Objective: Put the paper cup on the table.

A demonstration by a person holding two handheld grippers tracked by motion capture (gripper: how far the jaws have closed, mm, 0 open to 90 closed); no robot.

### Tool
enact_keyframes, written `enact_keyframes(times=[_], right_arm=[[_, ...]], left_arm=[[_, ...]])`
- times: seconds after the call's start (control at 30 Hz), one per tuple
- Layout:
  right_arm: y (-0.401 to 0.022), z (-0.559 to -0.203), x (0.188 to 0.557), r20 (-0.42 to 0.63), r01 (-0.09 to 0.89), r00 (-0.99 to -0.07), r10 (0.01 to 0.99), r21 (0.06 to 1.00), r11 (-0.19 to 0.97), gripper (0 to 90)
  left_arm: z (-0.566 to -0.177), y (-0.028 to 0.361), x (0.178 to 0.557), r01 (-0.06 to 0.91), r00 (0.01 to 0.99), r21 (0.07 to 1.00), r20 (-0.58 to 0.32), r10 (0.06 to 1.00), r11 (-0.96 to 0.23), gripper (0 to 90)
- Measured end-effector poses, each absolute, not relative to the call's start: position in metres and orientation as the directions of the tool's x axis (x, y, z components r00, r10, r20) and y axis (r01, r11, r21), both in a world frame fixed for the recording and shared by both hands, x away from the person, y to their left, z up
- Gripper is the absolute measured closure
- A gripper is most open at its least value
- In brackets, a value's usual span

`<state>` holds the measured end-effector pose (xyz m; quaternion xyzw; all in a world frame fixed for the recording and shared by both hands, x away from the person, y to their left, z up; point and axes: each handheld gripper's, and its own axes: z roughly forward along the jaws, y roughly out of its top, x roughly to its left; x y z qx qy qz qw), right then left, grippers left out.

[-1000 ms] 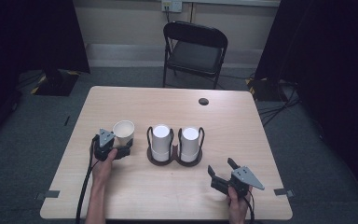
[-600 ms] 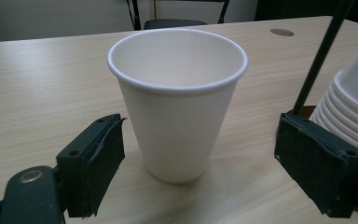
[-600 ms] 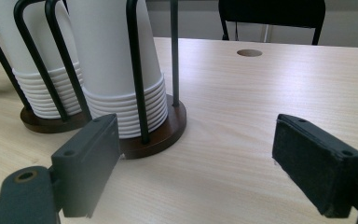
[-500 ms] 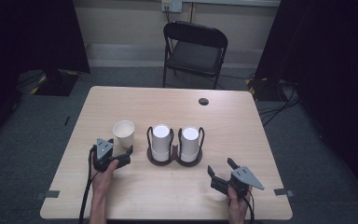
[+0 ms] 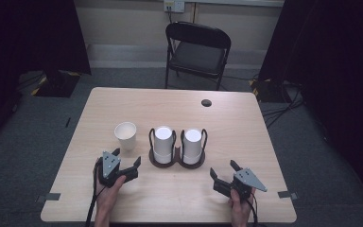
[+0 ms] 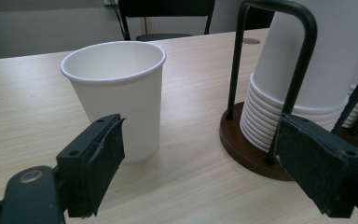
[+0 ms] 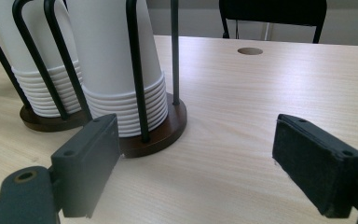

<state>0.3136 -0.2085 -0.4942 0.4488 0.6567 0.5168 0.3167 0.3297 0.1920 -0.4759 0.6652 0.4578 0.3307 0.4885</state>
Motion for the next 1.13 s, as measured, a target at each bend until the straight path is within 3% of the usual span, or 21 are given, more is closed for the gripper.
enact_keyframes(times=[0.83,1.13], right_arm=[[-0.208,-0.494,0.315,0.048,0.270,-0.411,0.910,0.960,0.071,14.8],[-0.206,-0.494,0.319,0.039,0.326,-0.360,0.932,0.941,0.087,14.8]], left_arm=[[-0.494,0.152,0.277,0.213,0.446,0.973,-0.017,0.895,-0.087,15.9],[-0.496,0.147,0.276,0.170,0.432,0.977,0.045,0.901,-0.131,15.8]])
